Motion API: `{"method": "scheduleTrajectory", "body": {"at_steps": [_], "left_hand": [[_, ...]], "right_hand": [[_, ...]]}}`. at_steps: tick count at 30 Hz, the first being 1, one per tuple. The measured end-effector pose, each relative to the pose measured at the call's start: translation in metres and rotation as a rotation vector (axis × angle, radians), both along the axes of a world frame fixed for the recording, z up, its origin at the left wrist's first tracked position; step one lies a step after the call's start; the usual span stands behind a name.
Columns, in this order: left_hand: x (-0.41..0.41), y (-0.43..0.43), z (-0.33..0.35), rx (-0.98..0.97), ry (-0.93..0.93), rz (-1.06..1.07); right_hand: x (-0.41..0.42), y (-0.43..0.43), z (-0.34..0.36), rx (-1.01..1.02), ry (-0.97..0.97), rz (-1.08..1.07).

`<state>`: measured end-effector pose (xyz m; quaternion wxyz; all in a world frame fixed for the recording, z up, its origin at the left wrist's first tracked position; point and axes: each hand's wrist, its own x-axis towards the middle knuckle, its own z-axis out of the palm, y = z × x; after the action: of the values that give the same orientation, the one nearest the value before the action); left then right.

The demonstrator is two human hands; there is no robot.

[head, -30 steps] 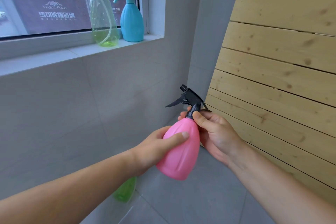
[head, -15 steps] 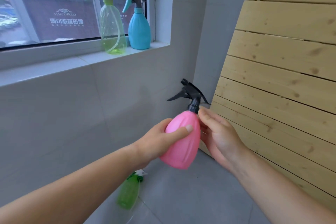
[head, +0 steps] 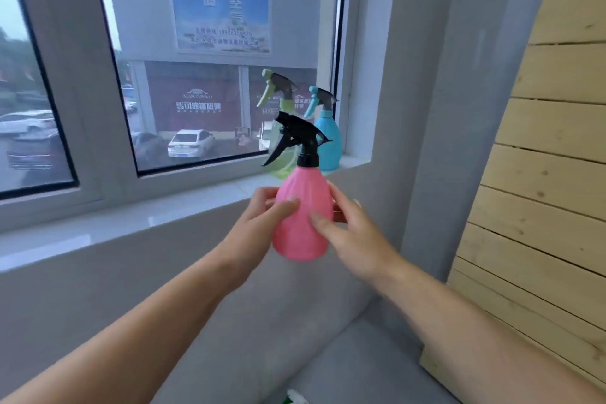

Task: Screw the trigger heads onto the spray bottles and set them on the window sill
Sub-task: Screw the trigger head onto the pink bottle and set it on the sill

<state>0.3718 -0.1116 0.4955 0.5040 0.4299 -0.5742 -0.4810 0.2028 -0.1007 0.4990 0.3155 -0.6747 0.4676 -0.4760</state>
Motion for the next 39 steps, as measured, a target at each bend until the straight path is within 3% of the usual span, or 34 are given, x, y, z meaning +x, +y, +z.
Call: {"method": "scheduleTrajectory", "body": {"at_steps": [7, 14, 39], "left_hand": [[0.069, -0.042, 0.054, -0.127, -0.189, 0.141], [0.097, -0.073, 0.063, -0.089, -0.213, 0.179], [0.091, -0.107, 0.036, -0.128, -0.266, 0.296]], "right_hand": [[0.070, -0.065, 0.049, -0.115, 0.009, 0.067], [0.113, -0.107, 0.049, -0.087, 0.041, 0.006], [0.120, -0.138, 0.029, -0.036, 0.049, -0.051]]}}
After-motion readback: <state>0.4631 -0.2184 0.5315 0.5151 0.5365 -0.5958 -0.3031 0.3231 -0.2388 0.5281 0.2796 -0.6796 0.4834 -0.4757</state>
